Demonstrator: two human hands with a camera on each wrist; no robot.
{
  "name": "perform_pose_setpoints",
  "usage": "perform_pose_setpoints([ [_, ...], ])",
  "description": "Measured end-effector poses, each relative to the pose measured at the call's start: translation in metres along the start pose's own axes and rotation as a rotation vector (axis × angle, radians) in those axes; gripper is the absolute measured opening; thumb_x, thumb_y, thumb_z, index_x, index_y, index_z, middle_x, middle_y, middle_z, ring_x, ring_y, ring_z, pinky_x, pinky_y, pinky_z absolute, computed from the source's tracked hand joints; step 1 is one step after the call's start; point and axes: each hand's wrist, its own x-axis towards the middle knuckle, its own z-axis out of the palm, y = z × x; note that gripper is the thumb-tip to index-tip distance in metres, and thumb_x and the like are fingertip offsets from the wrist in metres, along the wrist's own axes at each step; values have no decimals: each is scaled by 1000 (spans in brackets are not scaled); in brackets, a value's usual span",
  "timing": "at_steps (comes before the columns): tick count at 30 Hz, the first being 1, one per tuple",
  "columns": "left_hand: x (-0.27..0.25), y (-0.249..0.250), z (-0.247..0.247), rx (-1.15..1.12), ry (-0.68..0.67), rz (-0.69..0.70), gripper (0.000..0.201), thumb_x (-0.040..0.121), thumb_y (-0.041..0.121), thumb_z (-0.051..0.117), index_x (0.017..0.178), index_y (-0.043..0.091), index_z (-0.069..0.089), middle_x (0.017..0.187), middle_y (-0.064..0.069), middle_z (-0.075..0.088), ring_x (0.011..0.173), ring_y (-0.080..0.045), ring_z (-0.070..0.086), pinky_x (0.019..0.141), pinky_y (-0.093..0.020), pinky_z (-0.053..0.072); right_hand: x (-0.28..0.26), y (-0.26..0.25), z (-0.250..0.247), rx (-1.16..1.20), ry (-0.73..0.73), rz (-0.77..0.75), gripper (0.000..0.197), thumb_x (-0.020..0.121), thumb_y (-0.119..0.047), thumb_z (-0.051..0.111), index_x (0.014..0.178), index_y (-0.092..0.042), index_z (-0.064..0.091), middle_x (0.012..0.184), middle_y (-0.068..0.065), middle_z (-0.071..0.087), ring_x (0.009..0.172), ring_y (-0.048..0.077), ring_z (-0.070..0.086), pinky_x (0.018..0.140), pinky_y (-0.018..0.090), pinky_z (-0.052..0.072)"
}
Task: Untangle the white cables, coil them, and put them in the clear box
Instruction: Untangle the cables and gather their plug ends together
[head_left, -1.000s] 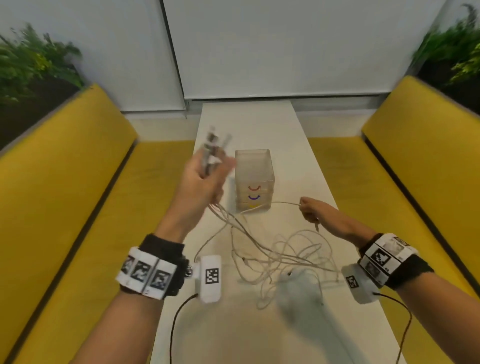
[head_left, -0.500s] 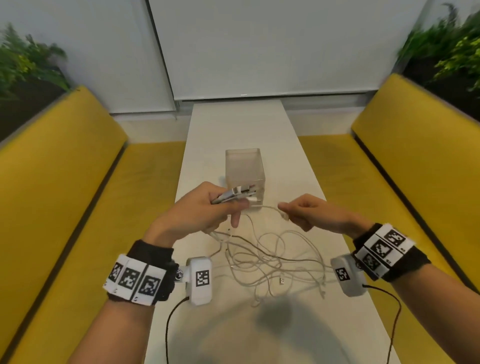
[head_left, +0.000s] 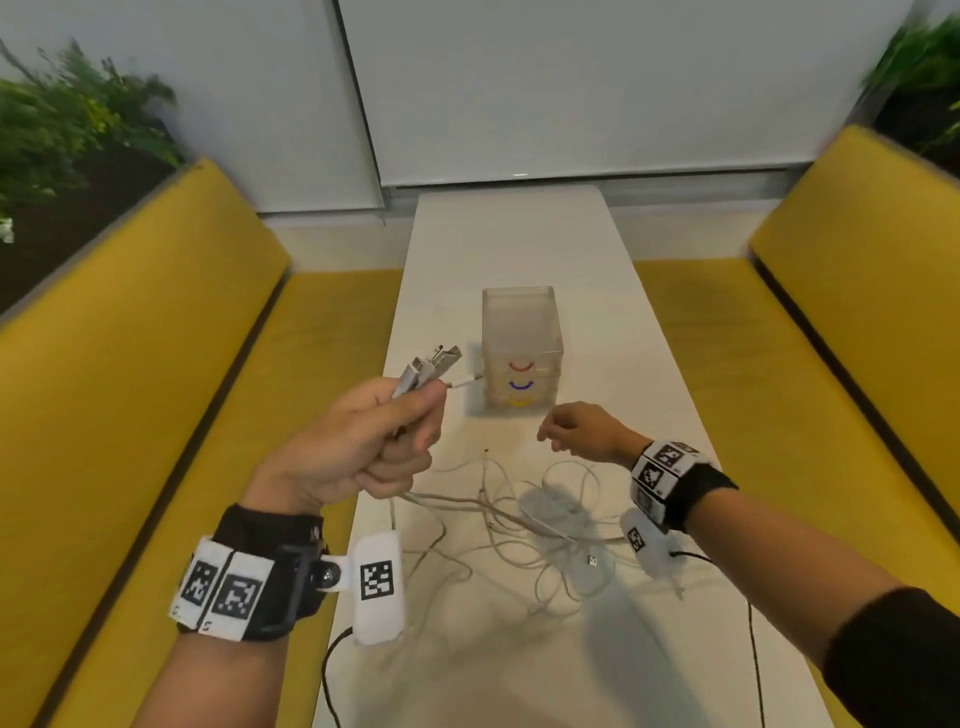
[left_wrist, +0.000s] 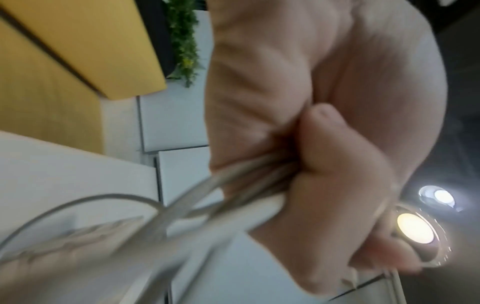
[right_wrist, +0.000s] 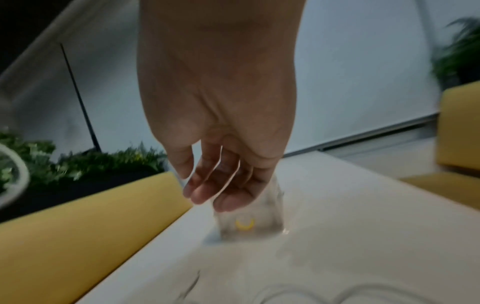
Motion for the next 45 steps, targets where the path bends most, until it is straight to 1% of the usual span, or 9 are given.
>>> perform_pose_setpoints([
  [5,-9,-13,-6,-244,23,-38,40,91,42,68,70,15,46,52,3,19,39,-8,16,35,-11,19,49,-8,58,-169,-79,-7,33,96,-30,57,100,-1,73,101,12,75,90,25,66,74,29,48],
  [10,-21,-31,-11,-318,77,-95,39,92,39,67,75,16,42,53,2,19,39,-8,15,33,-10,20,64,-13,122,-496,-184,-33,46,71,-62,71,83,-18,66,88,2,66,81,20,57,68,28,39],
  [14,-30,-36,-19,-348,112,-101,38,92,37,67,75,15,41,54,2,18,39,-8,15,32,-10,21,66,-10,148,-808,-126,-57,50,76,-58,63,102,-15,67,104,6,65,103,27,56,86,38,39],
  [21,-39,-32,-36,-383,134,5,36,95,33,65,75,13,43,52,1,21,38,-9,17,31,-14,20,59,-19,119,-440,-146,106,27,80,-39,68,86,-12,68,87,5,67,94,27,66,82,34,50],
  [24,-33,-34,-40,-280,240,56,36,97,33,58,71,13,43,50,2,27,40,-9,17,34,-18,14,46,-42,75,108,-9,-5,14,82,-20,71,72,-14,63,73,2,67,83,29,68,68,31,51],
  [28,-17,-42,-39,-206,341,90,36,100,36,50,74,12,51,57,-1,26,42,-7,20,35,-19,15,6,-96,-8,540,38,-223,10,99,-12,51,90,-9,47,81,18,70,71,35,68,64,36,49],
  [36,31,-32,6,53,504,223,36,93,36,61,122,16,68,57,5,19,47,-10,17,39,-23,16,-66,-153,-89,465,-32,-437,23,90,-20,65,102,-4,54,86,19,69,70,36,67,70,48,55],
  [41,61,-31,36,77,626,316,16,92,27,69,80,17,65,45,12,43,40,-6,30,40,-23,27,-78,-143,-68,353,-45,-401,10,95,-15,61,101,-10,56,83,13,67,61,33,71,60,39,60],
  [45,73,-34,41,26,712,353,29,99,30,58,83,7,66,48,11,40,40,-6,29,41,-22,27,-86,-127,-64,508,-174,-323,33,93,-15,64,120,-15,45,86,13,60,53,26,56,52,33,53],
])
